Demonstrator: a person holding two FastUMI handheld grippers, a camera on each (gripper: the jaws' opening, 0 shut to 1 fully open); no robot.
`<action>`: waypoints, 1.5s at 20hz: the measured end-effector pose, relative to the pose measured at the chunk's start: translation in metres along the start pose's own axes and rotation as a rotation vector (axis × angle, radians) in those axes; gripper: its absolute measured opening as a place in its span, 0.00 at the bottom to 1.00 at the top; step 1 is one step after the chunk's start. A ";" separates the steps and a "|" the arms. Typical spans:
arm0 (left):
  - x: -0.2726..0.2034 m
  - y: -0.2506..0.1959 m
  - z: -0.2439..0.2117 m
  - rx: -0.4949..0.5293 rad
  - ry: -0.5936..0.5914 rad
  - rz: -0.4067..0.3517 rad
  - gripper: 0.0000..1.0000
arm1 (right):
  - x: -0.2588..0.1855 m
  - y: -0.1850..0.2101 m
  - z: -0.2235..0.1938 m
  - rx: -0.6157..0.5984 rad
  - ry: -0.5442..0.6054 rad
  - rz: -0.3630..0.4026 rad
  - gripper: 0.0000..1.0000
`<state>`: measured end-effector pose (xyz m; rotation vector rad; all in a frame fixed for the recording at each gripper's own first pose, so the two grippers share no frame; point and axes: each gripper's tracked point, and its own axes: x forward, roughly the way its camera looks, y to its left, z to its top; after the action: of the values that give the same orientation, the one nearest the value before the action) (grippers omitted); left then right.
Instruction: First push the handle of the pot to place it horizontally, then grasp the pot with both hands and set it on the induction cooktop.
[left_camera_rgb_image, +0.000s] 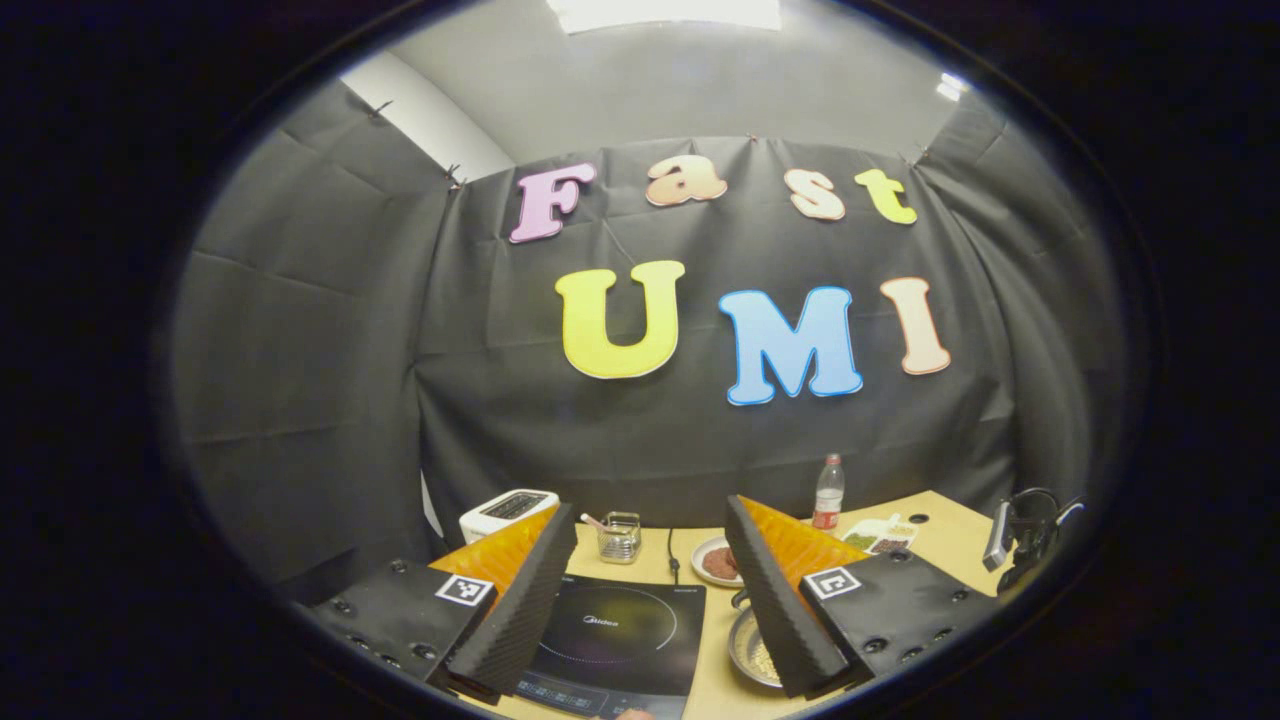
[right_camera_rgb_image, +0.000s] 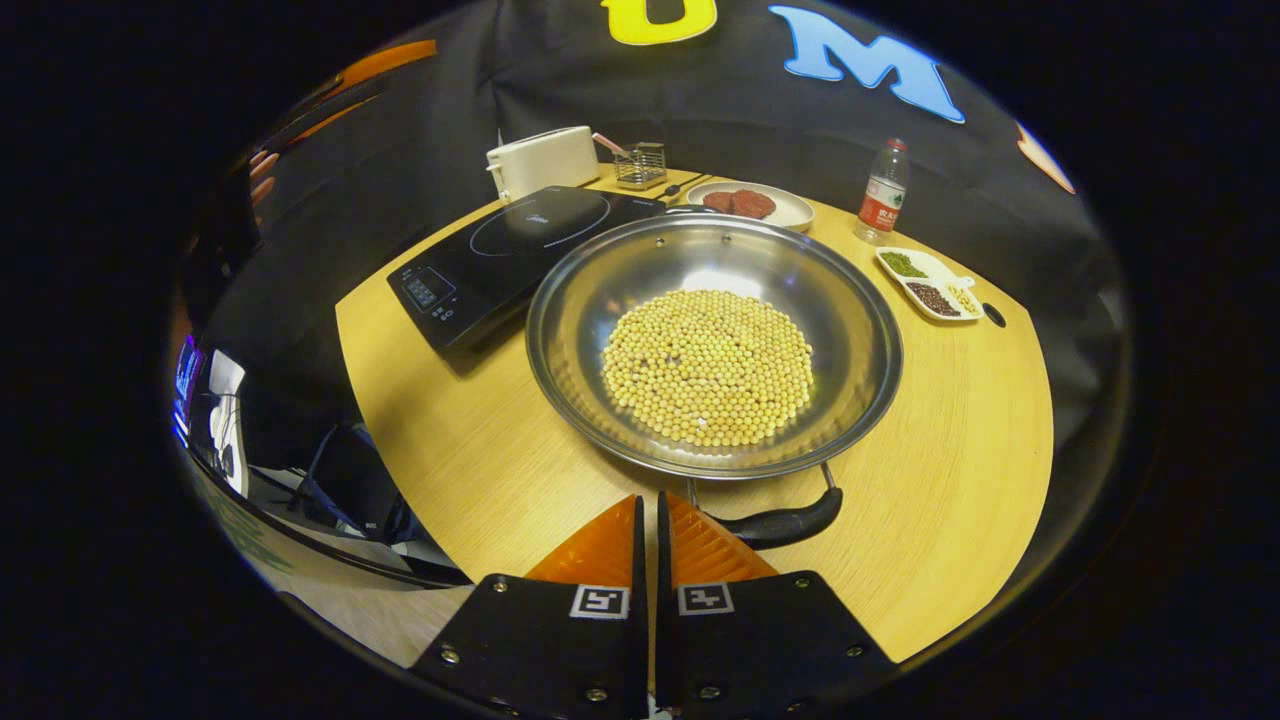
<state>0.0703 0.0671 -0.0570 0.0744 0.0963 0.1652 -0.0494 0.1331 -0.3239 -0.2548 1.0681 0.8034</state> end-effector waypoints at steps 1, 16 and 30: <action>0.001 -0.001 0.000 0.001 0.000 0.001 0.99 | -0.002 -0.001 0.001 0.013 -0.002 0.006 0.01; 0.021 -0.029 -0.006 0.000 0.005 0.002 1.00 | -0.006 -0.075 -0.003 0.079 0.005 -0.116 0.01; 0.035 -0.048 -0.023 0.008 0.042 0.037 0.97 | 0.007 -0.149 0.019 0.085 -0.038 -0.237 0.01</action>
<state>0.1099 0.0277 -0.0872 0.0802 0.1371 0.2030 0.0689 0.0434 -0.3481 -0.2876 1.0120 0.5470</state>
